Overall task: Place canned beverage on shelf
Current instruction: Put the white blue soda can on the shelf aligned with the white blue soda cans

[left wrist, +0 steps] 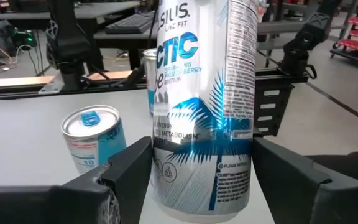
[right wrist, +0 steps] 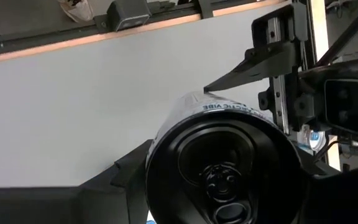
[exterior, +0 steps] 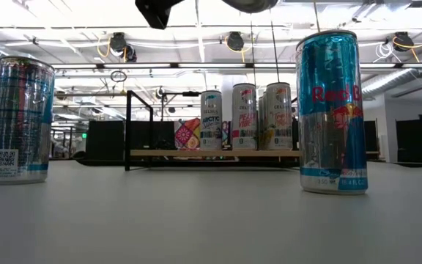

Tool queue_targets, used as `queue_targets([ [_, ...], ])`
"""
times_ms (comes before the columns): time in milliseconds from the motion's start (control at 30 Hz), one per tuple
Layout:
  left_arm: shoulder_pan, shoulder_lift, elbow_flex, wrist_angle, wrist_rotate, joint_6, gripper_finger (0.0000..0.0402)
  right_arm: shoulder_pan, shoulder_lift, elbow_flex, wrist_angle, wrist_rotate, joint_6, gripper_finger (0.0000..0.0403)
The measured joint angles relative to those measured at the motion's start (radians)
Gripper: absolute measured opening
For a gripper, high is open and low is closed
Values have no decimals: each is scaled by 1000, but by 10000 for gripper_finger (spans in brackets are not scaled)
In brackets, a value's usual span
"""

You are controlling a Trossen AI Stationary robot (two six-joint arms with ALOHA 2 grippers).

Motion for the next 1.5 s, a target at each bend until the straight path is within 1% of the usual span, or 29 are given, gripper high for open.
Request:
queue_targets([
  [67, 10, 0, 0, -4, 10, 0, 261, -4, 0, 0, 1, -2, -16, 208],
  [200, 33, -1, 0, -4, 133, 2, 262, -11, 0, 0, 13, -15, -39, 208],
  [267, 42, -2, 0, -4, 176, 2, 262, -16, 0, 0, 15, -22, -40, 208],
  [433, 67, -2, -1, -13, 203, 10, 262, -27, 0, -1, 7, -23, -59, 208],
  [567, 85, -2, -1, -15, 265, 24, 262, -33, 0, -1, 8, -38, -59, 208],
  [700, 91, -2, -1, -15, 305, 2, 265, -39, 0, -1, 11, -43, -58, 208],
  [800, 91, -2, -1, -13, 328, 3, 286, -42, 0, -1, 20, -35, -65, 208],
  [1000, 91, -2, -1, -20, 327, 8, 350, -46, 0, -1, 30, -15, -70, 208],
  [1133, 92, -2, -1, -52, 327, 0, 362, -46, 0, -1, 30, -15, -70, 208],
  [1200, 92, -1, -1, -66, 328, -24, 360, -46, 0, -1, 27, -15, -75, 208],
  [1267, 92, -1, -1, -74, 343, -48, 348, -46, 0, -1, 27, -19, -97, 208],
  [1333, 92, -1, -1, -76, 356, -54, 328, -45, 0, -1, 28, -23, -112, 208],
  [1500, 88, -1, -1, -77, 351, -53, 269, -45, 0, -1, 28, -26, -112, 208],
])
